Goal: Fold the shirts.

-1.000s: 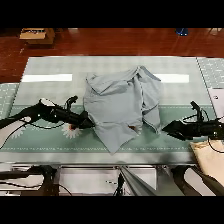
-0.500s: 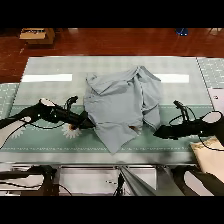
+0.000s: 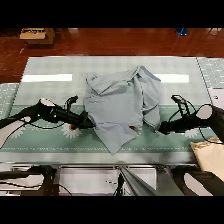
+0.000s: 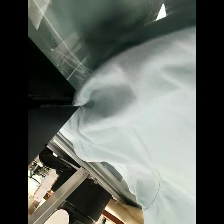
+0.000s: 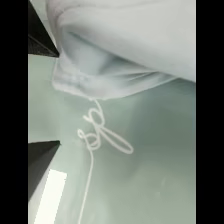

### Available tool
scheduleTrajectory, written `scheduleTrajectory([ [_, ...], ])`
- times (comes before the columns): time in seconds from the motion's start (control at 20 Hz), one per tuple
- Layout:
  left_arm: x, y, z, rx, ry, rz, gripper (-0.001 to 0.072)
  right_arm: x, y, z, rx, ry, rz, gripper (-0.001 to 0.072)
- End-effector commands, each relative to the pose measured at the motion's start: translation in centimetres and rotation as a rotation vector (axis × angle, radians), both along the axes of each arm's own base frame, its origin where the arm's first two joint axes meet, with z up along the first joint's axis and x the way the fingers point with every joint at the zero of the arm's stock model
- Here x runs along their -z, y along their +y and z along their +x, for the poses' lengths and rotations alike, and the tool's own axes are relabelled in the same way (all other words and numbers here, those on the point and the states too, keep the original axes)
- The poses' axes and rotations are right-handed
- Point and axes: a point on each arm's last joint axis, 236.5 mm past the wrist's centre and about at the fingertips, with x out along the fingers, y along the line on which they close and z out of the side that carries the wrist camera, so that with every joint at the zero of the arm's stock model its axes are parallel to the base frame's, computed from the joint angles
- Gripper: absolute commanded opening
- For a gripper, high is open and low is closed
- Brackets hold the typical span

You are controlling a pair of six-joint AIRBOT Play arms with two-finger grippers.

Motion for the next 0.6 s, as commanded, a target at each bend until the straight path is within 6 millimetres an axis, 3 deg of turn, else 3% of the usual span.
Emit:
scheduleTrajectory([
  [0.0,0.0,0.4,0.4,-0.010,-0.007,-0.002,0.0017,-1.4,2.2,1.8,0.026,-0.060,0.093,0.0596],
  [0.2,-0.1,0.5,0.4,-0.015,-0.004,-0.006,0.0017,-2.0,5.4,-0.3,-0.059,0.002,0.170,0.0596],
  [0.3,-0.1,0.5,0.4,-0.015,-0.004,-0.006,0.0017,-2.0,6.0,-0.1,-0.074,-0.012,0.160,0.0596],
  [0.4,-0.1,0.5,0.4,-0.015,-0.004,-0.006,0.0017,-1.6,5.7,1.0,-0.040,-0.050,0.117,0.0595],
  [0.55,-0.1,0.5,0.4,-0.010,-0.011,-0.007,0.0017,-1.0,3.8,3.1,0.074,-0.108,0.025,0.0583],
])
